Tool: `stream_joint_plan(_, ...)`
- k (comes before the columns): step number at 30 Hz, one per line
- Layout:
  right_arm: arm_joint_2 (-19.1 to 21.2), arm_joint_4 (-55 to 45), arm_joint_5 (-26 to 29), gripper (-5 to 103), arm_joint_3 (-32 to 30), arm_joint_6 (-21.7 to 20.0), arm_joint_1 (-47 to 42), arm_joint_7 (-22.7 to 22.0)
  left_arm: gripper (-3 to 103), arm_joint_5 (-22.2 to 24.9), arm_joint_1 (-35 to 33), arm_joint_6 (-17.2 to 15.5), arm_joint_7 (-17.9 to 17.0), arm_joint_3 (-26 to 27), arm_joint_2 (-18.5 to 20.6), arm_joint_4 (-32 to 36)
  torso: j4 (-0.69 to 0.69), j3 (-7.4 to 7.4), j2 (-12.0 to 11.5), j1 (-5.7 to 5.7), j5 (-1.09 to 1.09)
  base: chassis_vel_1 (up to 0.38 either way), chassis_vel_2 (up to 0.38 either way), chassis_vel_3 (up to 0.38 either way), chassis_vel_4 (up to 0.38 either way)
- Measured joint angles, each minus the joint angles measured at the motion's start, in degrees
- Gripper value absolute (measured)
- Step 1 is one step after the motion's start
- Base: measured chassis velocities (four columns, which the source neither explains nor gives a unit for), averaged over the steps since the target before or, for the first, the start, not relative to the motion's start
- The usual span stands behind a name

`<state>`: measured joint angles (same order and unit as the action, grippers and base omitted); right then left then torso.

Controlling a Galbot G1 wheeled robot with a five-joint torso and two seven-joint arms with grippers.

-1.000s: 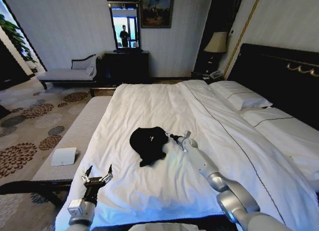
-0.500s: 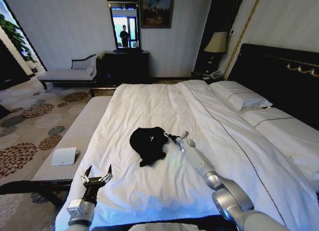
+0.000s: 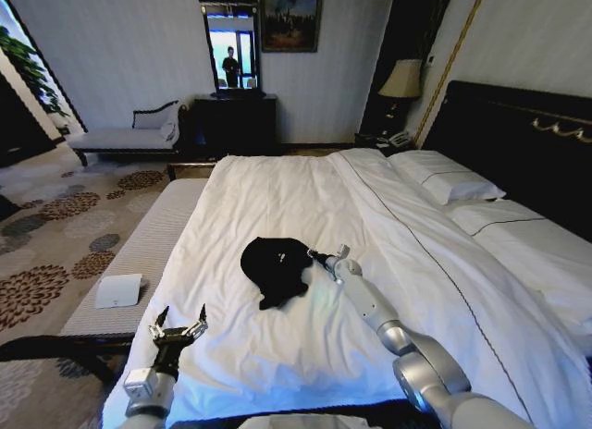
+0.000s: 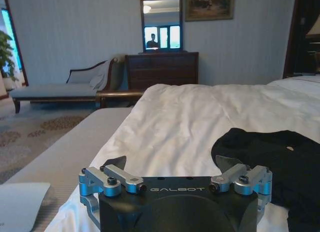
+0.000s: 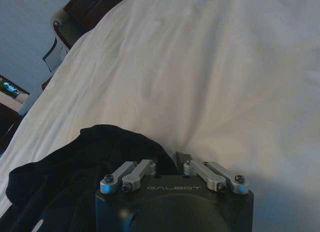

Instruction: Fold the clothes on the bed.

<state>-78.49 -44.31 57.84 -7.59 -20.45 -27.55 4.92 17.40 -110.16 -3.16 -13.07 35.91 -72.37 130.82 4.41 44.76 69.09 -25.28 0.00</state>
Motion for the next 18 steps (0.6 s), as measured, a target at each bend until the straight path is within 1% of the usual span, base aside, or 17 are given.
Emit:
stream_joint_plan(2,0.2,-0.6,0.1,11,0.0,0.0,-0.1,-0.1,100,1.4,0.8,-0.9,-0.2,0.5,0.7,-0.1,0.0,0.0,0.0,0.0,0.0,0.0,0.0,0.0,0.0)
stream_joint_plan(3,0.2,-0.6,0.1,11,0.0,0.0,-0.1,-0.1,100,1.4,0.8,-0.9,-0.2,0.5,0.7,-0.1,0.0,0.0,0.0,0.0,0.0,0.0,0.0,0.0,0.0)
stream_joint_plan(5,0.4,-1.3,0.4,2,0.1,0.0,-0.1,-0.3,100,3.1,1.7,-2.0,-0.5,1.1,2.0,-0.1,0.0,0.0,0.0,0.0,0.0,0.0,0.0,0.0,0.0)
stream_joint_plan(6,0.5,-1.4,0.4,2,0.2,0.0,-0.1,-0.4,100,4.6,2.2,-2.8,-0.8,1.4,2.7,0.0,0.0,0.0,0.0,0.0,0.0,0.0,0.0,0.0,0.0)
stream_joint_plan(7,0.5,-1.4,0.4,2,0.2,0.0,-0.1,-0.4,100,4.6,2.2,-2.8,-0.8,1.4,2.7,0.0,0.0,0.0,0.0,0.0,0.0,0.0,0.0,0.0,0.0)
stream_joint_plan(9,0.7,-1.7,0.4,1,0.3,0.1,0.0,-0.5,100,8.8,3.6,-4.7,-1.6,2.2,4.3,0.1,0.0,0.0,0.0,0.0,0.0,0.0,0.0,0.0,0.0)
stream_joint_plan(11,1.0,-2.5,0.4,0,0.6,0.1,0.0,-0.7,100,14.2,6.6,-6.9,-3.2,2.8,6.5,-0.3,0.0,0.0,0.0,0.0,0.0,0.0,0.0,0.0,0.0)
stream_joint_plan(12,1.0,-2.5,0.4,0,0.6,0.1,0.0,-0.7,100,14.2,6.6,-6.9,-3.2,2.8,6.5,-0.3,0.0,0.0,0.0,0.0,0.0,0.0,0.0,0.0,0.0)
stream_joint_plan(14,1.3,-3.2,0.4,0,1.0,0.1,0.0,-0.9,100,20.2,10.6,-8.6,-4.5,3.0,9.0,-2.1,-0.01,0.0,0.0,0.0,-0.01,0.0,0.0,0.0,0.0)
stream_joint_plan(16,1.5,-3.8,0.3,0,1.4,0.1,0.0,-1.1,100,25.3,15.1,-10.1,-5.3,2.7,11.2,-4.5,0.0,0.0,0.0,0.0,-0.01,0.0,0.0,0.0,0.0)
stream_joint_plan(17,1.5,-3.8,0.3,0,1.4,0.1,0.0,-1.1,100,25.3,15.1,-10.1,-5.3,2.7,11.2,-4.5,0.0,0.0,0.0,0.0,-0.01,0.0,0.0,0.0,0.0)
stream_joint_plan(18,1.6,-4.1,0.3,0,1.6,0.1,-0.1,-1.2,100,28.5,17.9,-10.8,-5.8,2.3,12.5,-6.4,0.01,0.0,0.0,0.0,-0.02,0.0,0.0,0.0,0.0)
